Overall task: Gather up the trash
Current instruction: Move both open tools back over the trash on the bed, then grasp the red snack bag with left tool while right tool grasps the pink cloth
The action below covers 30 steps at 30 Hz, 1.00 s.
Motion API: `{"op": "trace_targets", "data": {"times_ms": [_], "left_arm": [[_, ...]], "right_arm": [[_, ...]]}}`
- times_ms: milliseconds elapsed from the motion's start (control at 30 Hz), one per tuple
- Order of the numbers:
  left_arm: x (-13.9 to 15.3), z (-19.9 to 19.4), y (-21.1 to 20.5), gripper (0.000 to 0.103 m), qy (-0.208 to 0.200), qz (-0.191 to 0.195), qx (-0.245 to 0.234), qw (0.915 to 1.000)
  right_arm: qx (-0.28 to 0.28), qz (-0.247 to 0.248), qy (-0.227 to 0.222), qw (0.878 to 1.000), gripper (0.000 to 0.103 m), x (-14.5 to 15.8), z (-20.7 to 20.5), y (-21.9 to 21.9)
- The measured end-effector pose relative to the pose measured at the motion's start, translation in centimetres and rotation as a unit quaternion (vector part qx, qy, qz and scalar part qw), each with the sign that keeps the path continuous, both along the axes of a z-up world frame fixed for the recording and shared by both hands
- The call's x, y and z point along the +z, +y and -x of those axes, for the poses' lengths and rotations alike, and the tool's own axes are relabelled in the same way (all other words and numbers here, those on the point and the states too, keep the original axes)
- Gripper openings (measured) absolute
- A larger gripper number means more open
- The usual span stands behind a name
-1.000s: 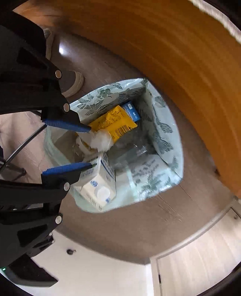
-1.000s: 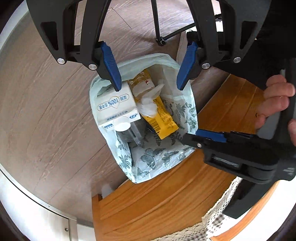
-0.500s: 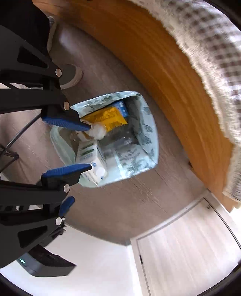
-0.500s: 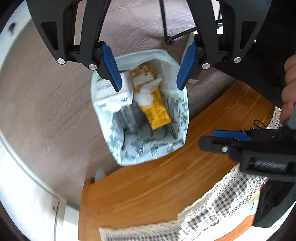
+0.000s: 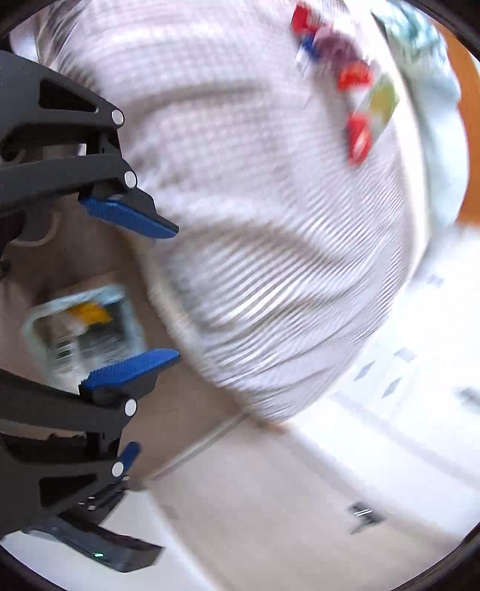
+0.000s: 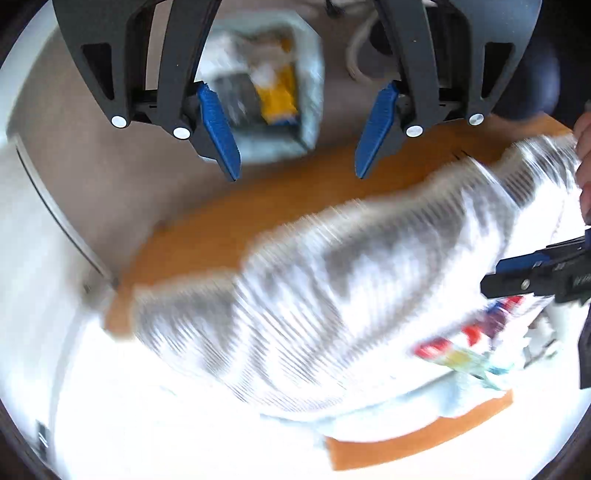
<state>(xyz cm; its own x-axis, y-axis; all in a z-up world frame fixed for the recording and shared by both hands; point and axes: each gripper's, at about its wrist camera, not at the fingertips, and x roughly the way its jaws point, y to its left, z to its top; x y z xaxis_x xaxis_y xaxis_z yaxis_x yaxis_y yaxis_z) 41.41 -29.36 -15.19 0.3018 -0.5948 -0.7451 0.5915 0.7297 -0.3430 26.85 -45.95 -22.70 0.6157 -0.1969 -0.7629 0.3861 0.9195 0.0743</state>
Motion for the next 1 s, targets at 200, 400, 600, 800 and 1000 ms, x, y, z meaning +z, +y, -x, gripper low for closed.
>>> {"op": "trace_targets", "data": {"times_ms": [200,400,600,800,1000], "left_arm": [[2.7,-8.5,11.1,0.060,0.004,0.058,0.117,0.9915],[2.3,-17.3,22.2,0.060,0.008,0.065,0.246,0.9671],[-2.7,-26.3,30.6,0.059,0.067,0.103,0.329,0.9364],[-4.3,-30.8,29.9,0.059,0.068,0.134,0.300,0.9420],[-7.1,-33.1,26.6,0.059,0.094,0.107,0.273,0.9513]], "right_arm": [[0.074,-0.006,-0.079,0.994,0.067,3.5,-9.6,6.9],[0.121,-0.051,-0.132,0.983,0.067,3.7,-19.8,13.8],[0.112,-0.107,-0.178,0.972,0.067,4.0,-30.2,17.5],[0.141,-0.113,-0.196,0.964,0.067,4.3,-37.0,19.4],[0.142,-0.112,-0.159,0.971,0.067,2.4,-40.8,17.9]]}}
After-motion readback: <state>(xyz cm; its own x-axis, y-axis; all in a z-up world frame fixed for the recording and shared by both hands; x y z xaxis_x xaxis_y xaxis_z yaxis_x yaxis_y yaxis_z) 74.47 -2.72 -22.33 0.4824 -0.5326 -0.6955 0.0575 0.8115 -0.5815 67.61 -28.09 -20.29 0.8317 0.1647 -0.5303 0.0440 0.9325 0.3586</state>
